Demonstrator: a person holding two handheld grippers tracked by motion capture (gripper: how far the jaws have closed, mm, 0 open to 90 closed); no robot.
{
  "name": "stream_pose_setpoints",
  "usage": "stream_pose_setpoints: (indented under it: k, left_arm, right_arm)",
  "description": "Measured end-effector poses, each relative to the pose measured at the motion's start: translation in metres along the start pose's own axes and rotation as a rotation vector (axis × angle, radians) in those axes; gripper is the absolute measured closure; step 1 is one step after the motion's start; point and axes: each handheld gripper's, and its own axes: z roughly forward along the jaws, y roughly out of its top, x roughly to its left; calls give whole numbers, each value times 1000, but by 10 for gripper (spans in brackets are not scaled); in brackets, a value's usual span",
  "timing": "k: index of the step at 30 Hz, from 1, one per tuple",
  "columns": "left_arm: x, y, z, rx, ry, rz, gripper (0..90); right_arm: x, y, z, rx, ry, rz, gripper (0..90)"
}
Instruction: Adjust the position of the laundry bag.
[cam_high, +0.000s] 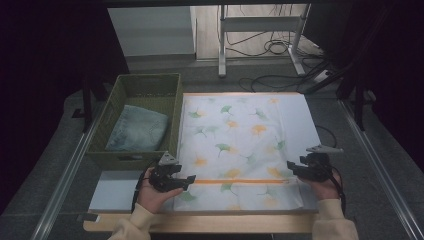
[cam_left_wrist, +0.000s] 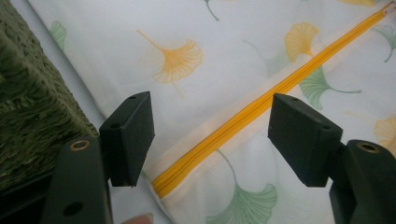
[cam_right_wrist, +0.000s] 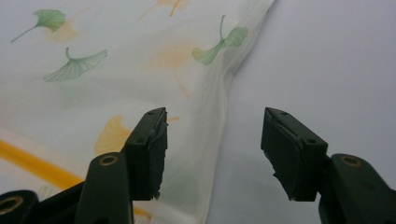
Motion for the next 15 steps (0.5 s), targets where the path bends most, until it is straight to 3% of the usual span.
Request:
stream_pose_setpoints:
  k: [3,8,15]
  left_arm:
    - [0,1,-2,-8,3,-5,312]
    - [-1,5,-2,-12,3,-4,311]
    - [-3,6,2,-7,8,-13,310]
  right_arm:
    - [2,-7,-8,-15,20,18,398]
    - [5,-21,-21,-29,31,4,387]
    - [1,-28,-22,-21,38,1,380]
